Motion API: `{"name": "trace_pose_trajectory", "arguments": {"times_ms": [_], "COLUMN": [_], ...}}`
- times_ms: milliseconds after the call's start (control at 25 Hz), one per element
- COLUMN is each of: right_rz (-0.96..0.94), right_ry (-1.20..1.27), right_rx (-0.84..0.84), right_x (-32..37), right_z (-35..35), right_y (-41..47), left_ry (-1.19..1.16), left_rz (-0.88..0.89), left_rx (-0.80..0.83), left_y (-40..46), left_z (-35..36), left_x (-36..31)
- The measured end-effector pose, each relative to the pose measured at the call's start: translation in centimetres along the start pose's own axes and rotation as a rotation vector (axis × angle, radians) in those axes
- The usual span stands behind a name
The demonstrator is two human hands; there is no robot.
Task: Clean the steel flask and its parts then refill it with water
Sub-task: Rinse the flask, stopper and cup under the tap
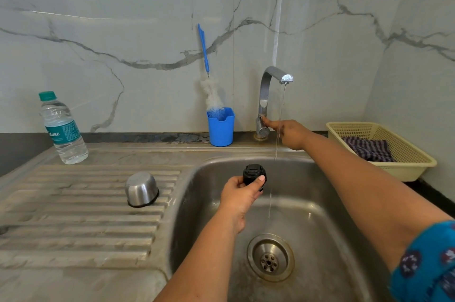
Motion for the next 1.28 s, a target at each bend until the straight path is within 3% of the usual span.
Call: {"name": "trace_pose_trajectory", "arguments": {"times_ms": [120, 240, 320, 400, 560, 720, 840, 920, 1000, 1200, 1280], "right_rz": [0.042, 0.309, 0.428, 0.423, 0.303, 0.363, 0.271, 0.151, 0.125, 0.24, 0.305], "right_ry": [0.084, 0.674, 0.989, 1.123, 1.087, 1.192, 0.819, 0.626, 0.676, 0.439, 0.592], "right_rx": [-0.049, -0.212, -0.166, -0.054, -0.02, -0.087, -0.145, -0.155, -0.157, -0.151, -0.176], "right_x": [0.1, -1.7, -1.2, 0.5, 2.1, 2.5, 1.7, 1.0, 0.0, 0.8, 1.2], "right_z": [-0.5, 0.0, 1.3, 2.2, 2.0, 3.6, 3.5, 2.7, 2.4, 3.0, 3.3], "right_y": [-0.6, -2.8, -5.4, -7.4, -8.5, -8.1, -8.0, -8.5, -9.1, -8.1, -8.1], "left_ry": [0.029, 0.057, 0.125, 0.188, 0.027, -0.239, -0.256, -0.219, -0.149, 0.046, 0.138], "left_rz": [0.009, 0.018, 0.055, 0.078, -0.002, -0.014, -0.013, -0.029, -0.002, 0.166, 0.225], "left_rx": [-0.001, -0.005, 0.008, 0.04, 0.107, 0.064, 0.048, 0.072, 0.077, 0.072, 0.085], "left_y": [0.0, 0.8, 1.2, 1.8, 3.6, 5.0, 5.3, 5.2, 5.2, 5.9, 5.9], "left_z": [-0.2, 0.2, 1.6, 3.8, 6.8, 5.4, 5.4, 6.4, 6.9, 5.6, 5.8], "left_x": [0.0, -0.3, -1.0, -1.3, -0.6, -1.2, -1.1, -0.7, -0.7, -0.7, -0.6]}}
Point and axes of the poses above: each hand's wrist, its own y-axis towards the middle knuckle, its own z-axis out of the palm, x = y × z, the point moved 6 cm from there along y, towards the middle knuckle, and after that the axes turned 12 degrees about -y, right-handed, at the moved point
